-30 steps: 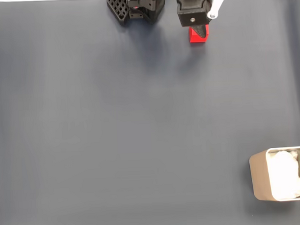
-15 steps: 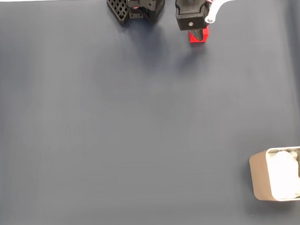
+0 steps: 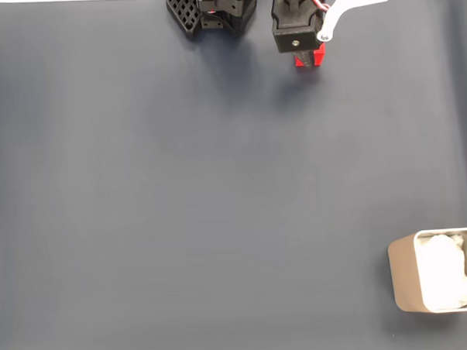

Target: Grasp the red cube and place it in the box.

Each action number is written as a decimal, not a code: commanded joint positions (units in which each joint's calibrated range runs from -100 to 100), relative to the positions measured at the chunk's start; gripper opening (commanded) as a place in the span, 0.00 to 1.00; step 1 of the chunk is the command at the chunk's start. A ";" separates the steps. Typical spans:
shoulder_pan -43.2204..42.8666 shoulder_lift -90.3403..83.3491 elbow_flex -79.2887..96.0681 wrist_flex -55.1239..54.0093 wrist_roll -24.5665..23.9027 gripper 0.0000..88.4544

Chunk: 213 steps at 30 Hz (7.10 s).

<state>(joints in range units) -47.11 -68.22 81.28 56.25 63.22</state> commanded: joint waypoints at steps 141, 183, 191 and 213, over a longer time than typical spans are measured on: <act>19.34 47.68 -66.50 4.25 -7.57 0.00; 23.74 82.25 -111.76 4.41 -8.21 0.00; 23.53 88.32 -119.70 4.41 -8.11 0.00; 22.46 105.22 -141.69 3.59 -8.50 0.00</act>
<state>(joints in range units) -23.89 37.13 -56.78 60.46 54.77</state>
